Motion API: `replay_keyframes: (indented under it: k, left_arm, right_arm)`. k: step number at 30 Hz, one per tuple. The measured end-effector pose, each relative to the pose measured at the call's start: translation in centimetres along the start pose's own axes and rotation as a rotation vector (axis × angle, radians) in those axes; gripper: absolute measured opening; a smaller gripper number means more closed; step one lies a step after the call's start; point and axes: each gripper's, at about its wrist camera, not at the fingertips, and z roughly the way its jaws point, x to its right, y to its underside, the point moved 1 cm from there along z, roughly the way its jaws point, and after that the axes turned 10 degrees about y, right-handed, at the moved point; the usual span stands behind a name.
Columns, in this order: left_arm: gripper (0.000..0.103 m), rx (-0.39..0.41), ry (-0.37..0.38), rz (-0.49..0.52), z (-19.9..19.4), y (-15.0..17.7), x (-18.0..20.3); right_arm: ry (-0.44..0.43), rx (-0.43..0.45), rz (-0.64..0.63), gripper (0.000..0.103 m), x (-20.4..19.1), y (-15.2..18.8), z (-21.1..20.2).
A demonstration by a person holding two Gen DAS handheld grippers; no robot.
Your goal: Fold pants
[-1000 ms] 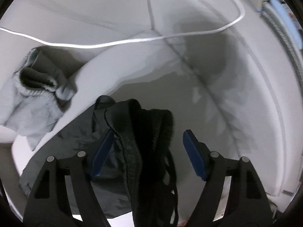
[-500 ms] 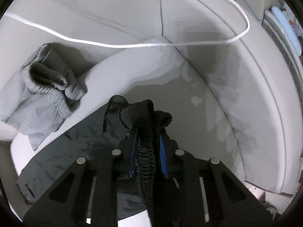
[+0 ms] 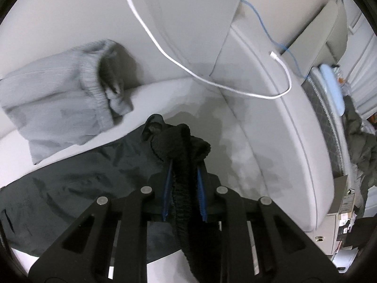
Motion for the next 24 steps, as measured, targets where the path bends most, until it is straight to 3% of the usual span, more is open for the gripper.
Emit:
replay_keyframes:
  k: [9, 24]
  left_arm:
    - [0.014, 0.05, 0.079, -0.082, -5.7, 2.1, -6.4]
    - [0.014, 0.088, 0.14, -0.122, -9.5, 3.9, -14.6]
  right_arm:
    - [-0.082, -0.017, 0.002, 0.015, -2.7, -2.5, -0.4]
    - [-0.207, -0.1, -0.03, 0.015, -8.3, -4.4, 1.3]
